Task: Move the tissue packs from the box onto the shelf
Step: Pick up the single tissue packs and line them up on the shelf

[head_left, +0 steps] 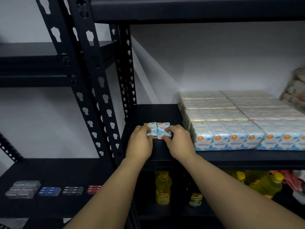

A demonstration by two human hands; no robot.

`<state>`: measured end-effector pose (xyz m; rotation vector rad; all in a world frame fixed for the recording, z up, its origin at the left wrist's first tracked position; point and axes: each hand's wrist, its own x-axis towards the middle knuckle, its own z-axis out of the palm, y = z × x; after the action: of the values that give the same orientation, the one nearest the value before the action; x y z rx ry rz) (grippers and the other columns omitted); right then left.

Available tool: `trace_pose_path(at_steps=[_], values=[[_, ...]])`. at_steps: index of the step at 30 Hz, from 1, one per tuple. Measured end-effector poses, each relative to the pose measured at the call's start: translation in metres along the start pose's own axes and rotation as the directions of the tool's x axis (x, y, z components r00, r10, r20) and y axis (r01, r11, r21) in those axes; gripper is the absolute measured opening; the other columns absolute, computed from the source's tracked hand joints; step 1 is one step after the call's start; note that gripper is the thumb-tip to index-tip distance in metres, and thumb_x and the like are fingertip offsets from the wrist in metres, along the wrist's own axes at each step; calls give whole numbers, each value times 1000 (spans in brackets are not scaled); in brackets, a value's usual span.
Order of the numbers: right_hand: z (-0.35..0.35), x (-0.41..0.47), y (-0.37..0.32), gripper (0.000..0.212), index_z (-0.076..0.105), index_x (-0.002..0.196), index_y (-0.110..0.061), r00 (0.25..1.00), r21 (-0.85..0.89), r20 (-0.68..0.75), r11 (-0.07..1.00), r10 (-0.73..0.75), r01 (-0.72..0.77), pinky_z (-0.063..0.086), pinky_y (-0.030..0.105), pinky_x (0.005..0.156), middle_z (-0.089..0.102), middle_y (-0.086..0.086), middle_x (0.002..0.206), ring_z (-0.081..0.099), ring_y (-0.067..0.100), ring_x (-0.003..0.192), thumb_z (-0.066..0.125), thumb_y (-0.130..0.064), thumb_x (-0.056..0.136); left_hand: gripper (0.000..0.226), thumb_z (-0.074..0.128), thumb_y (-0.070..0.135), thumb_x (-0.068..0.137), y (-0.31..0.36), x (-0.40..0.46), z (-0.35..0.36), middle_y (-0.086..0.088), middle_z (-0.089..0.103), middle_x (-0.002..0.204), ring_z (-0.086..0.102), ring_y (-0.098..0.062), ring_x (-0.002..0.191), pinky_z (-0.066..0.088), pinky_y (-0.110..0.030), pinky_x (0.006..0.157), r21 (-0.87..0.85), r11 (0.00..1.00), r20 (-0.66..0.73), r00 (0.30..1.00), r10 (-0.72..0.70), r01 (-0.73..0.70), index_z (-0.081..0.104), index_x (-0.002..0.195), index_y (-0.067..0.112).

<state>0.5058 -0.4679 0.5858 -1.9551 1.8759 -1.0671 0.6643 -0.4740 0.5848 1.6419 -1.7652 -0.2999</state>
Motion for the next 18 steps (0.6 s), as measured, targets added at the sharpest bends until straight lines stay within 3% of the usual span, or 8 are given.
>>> trace_pose_path(at_steps=[5, 14, 18], values=[[13, 25, 3, 32, 66, 127, -11, 1000, 22, -7, 1000, 18, -17, 41, 19, 88, 60, 4, 127, 60, 19, 110, 69, -18, 96, 30, 59, 18, 100, -3, 28, 10, -1, 52, 129, 57, -20, 108, 51, -34, 89, -17, 999, 38, 999, -28, 29, 64, 129, 22], [27, 60, 7, 33, 65, 129, -12, 999, 36, -5, 998, 51, -51, 49, 30, 97, 59, 6, 132, 60, 22, 115, 66, -17, 97, 31, 54, 18, 100, -10, 61, 24, 0, 52, 133, 57, -20, 107, 49, -32, 84, -21, 997, 35, 997, -75, 75, 62, 130, 23], [32, 67, 6, 33, 65, 129, -13, 998, 28, -9, 998, 55, -55, 49, 32, 95, 59, 5, 129, 60, 23, 113, 65, -18, 97, 31, 52, 18, 101, -10, 68, 27, 0, 52, 133, 57, -20, 106, 48, -33, 81, -4, 997, 29, 997, -77, 77, 61, 130, 23]])
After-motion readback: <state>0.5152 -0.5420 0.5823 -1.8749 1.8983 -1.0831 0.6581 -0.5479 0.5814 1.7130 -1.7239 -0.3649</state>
